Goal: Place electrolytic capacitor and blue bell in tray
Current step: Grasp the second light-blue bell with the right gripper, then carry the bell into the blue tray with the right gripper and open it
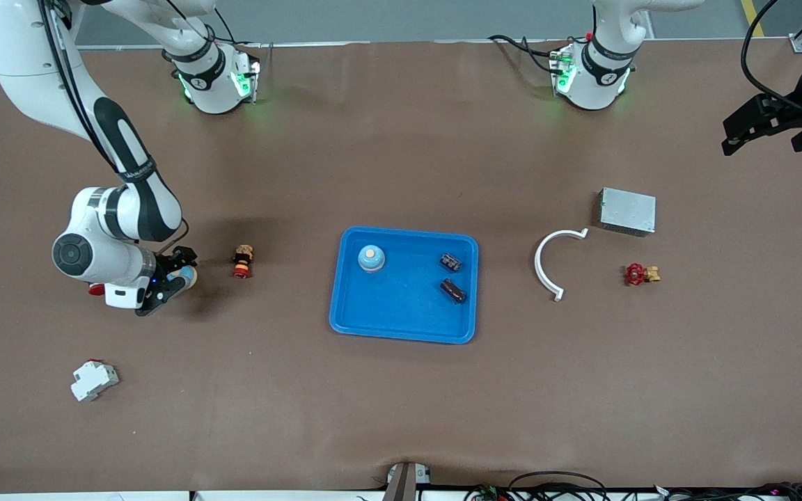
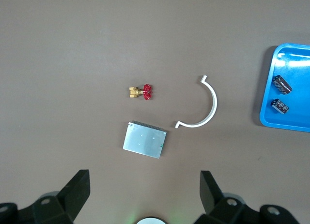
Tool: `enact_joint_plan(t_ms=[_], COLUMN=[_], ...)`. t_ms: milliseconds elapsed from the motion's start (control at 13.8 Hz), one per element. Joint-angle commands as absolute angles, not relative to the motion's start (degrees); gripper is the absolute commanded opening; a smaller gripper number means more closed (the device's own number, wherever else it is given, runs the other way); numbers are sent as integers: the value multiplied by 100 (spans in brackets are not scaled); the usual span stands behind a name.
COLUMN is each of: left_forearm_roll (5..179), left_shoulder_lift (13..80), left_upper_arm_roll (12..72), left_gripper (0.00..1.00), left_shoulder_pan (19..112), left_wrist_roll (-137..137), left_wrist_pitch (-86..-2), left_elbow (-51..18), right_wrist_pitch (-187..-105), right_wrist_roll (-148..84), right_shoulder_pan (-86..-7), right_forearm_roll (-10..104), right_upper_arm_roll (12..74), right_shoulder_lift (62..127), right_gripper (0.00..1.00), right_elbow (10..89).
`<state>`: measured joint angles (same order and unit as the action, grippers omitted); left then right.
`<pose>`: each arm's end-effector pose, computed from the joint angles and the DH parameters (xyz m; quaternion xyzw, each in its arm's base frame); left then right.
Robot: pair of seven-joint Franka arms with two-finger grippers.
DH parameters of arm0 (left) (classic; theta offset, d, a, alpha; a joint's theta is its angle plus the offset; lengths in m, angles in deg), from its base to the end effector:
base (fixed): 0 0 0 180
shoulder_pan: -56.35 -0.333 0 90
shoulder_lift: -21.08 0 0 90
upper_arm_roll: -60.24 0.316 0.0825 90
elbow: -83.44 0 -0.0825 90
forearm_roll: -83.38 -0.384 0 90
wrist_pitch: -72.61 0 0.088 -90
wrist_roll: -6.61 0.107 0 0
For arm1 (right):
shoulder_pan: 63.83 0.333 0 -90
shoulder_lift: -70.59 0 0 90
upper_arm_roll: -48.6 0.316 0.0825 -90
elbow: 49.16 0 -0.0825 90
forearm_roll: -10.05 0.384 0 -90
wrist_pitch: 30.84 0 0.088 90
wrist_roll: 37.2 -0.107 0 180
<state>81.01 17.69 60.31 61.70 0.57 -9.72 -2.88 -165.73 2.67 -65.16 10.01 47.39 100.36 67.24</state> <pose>0.5197 -0.0431 0.6746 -0.9997 -0.0093 0.0032 0.0209 0.5756 -0.0256 0.1712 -0.9424 -0.3196 0.0936 0.0303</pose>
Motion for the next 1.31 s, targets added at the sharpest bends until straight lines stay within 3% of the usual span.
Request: enact_joint_plan(t_ms=[0,145,218,364,727,1018,1236], left_forearm_roll=[8215,8215,8215,8215,8224,8224,8224], left_shoulder_lift=[1765,1765,1765,1765,1747,1721,1730], left_upper_arm_roll=[6024,6024,6024,6033,6024,6024,6024], left_gripper=[100,100,100,100,100,100,100], left_shoulder_pan=[6153,6153,6153,6145,6153,6136,6118], left_wrist_roll=[28,36,80,89,124,133,133], left_wrist_pitch=[-1018,-1018,-1018,-1010,-1009,-1001,-992], left_elbow=[-269,-269,-269,-269,-278,-278,-278], right_wrist_pitch=[-16619,-16602,-16576,-16497,-15075,-13914,-13789], right_wrist_roll=[253,253,253,227,-1597,-3065,-4541], right_shoulder_pan=[-6532,-6506,-6506,-6497,-5822,-5146,-4443], right_forearm_roll=[1013,1005,1013,1013,1005,1022,1057], right_upper_arm_roll=[4781,4781,4781,4789,4789,4798,4798], right_shoulder_lift=[10065,10065,10056,10004,9275,9230,9265], right_gripper=[46,19,11,10,9,7,7], right_elbow=[6703,6694,6694,6694,6475,5571,5165])
